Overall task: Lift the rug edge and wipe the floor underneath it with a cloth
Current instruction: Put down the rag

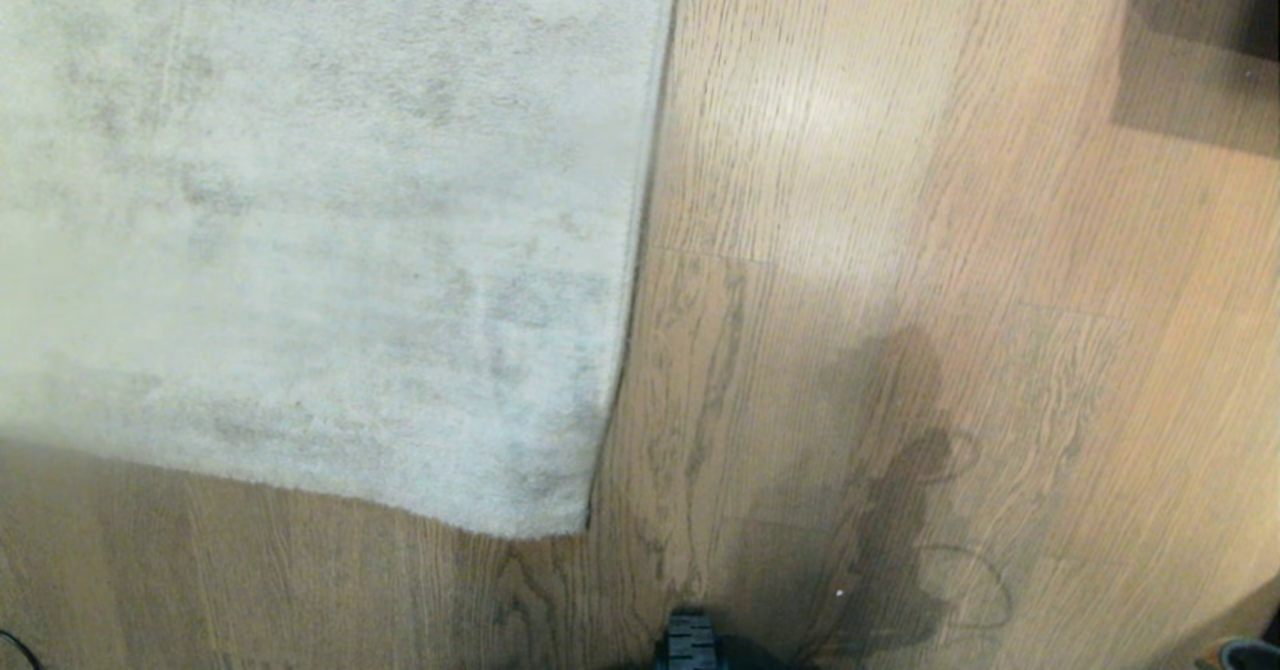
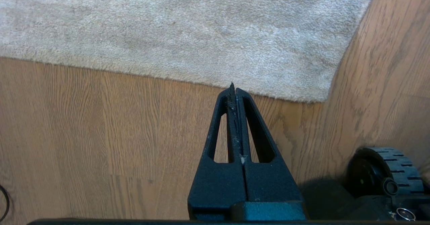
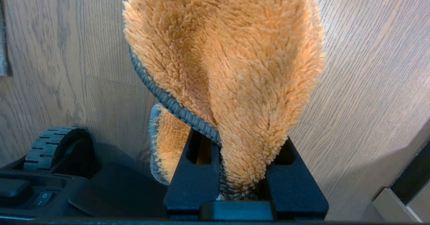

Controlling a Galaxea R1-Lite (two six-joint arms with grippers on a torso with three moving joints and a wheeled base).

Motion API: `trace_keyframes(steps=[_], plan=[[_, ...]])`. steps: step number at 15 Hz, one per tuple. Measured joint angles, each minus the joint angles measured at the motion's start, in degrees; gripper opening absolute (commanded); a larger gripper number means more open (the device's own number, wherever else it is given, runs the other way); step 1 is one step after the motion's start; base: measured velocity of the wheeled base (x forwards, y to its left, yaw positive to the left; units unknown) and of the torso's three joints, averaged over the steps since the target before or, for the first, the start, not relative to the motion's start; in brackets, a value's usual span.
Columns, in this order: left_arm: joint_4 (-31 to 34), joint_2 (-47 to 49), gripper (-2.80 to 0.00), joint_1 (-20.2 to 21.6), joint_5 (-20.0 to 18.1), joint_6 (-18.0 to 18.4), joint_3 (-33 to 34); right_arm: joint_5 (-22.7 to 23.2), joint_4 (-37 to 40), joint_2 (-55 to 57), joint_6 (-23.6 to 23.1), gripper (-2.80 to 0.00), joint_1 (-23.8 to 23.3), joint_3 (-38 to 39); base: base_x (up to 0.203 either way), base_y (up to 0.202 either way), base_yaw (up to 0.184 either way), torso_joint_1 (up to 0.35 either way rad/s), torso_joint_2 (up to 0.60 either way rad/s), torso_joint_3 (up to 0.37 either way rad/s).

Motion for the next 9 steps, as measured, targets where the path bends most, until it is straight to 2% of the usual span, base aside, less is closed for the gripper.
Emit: trace_keyframes(steps=[9], plan=[[0.0, 0.0, -2.80, 0.0, 0.0, 0.0, 0.0, 0.1, 0.0, 0.0, 0.3, -2.80, 0.0, 0.0, 0.000, 0.000, 0.000, 0.000, 0.00, 0.000]])
